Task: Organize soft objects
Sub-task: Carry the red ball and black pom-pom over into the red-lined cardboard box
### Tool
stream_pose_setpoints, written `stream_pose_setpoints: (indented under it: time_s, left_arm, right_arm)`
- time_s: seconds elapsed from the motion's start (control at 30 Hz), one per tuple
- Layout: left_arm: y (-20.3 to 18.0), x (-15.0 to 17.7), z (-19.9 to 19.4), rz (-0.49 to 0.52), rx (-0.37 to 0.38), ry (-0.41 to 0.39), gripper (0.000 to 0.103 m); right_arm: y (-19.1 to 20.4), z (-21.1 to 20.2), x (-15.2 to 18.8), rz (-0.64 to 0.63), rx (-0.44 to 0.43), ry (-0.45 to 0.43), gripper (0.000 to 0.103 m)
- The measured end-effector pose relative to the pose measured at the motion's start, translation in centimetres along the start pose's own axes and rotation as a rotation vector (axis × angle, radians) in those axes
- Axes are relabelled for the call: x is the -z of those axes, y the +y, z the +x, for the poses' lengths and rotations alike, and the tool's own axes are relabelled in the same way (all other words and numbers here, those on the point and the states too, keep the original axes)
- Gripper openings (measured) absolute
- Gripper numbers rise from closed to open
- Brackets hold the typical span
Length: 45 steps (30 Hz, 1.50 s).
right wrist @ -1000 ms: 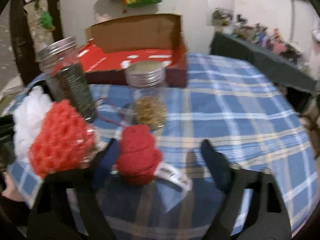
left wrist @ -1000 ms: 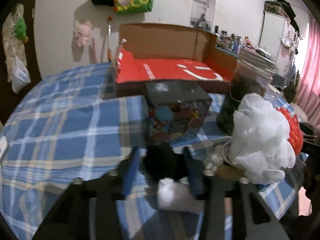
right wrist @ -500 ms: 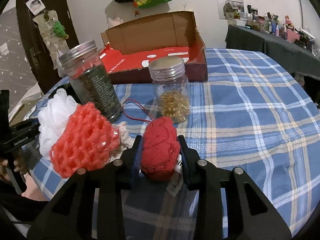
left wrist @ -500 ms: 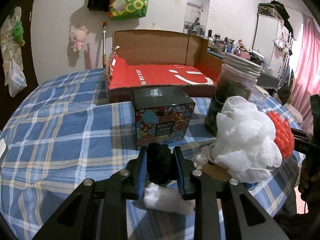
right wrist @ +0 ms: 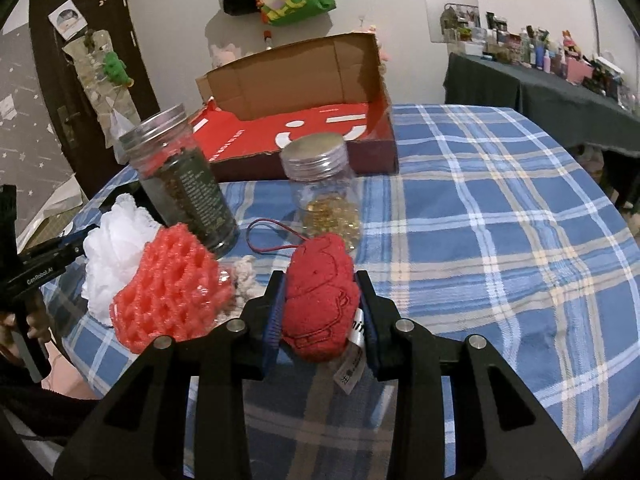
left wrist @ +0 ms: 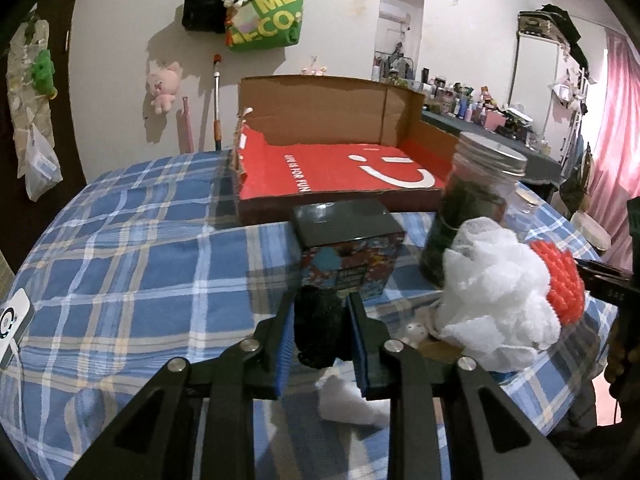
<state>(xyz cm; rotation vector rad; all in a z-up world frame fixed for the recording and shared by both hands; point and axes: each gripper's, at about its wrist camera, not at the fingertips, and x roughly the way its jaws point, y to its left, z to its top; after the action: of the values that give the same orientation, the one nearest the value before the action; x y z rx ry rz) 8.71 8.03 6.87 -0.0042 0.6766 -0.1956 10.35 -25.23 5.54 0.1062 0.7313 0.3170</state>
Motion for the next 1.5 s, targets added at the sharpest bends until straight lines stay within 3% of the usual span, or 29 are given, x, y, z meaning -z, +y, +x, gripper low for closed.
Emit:
stream_pose_setpoints:
  time_s: [0.3, 0.5, 0.73, 1.2, 1.5]
  left_arm:
    - [2.9, -0.6, 0.8, -0.030, -0.026, 0.038, 0.026]
    - [4.0, -1.5, 1.5, 0.016, -0.022, 0.040, 0.026]
    - [4.7, -2.9, 3.3, 0.130, 0.029, 0.059, 0.026]
    - [6.6, -5.9, 6.5, 0.212, 0.148, 0.143, 0.026]
    - [7.0, -8.1, 8.1, 0.206, 0.248, 0.202, 0.026]
  right_arm:
    - [-3.1, -0.2, -1.0, 0.046, 0.032, 0.017, 0.032]
    - [-5.4, 0.3, -2.3, 0.070, 0.007, 0.041, 0.032]
    - [-7.7, 1.8, -4.7, 0.096, -0.071, 0.090, 0.032]
    - [-9.4, 5.8, -9.2, 0.113, -0.206, 0.218, 0.032]
    - [-9.0, 7.5, -11.9, 0.118, -0.279, 0.283, 0.032]
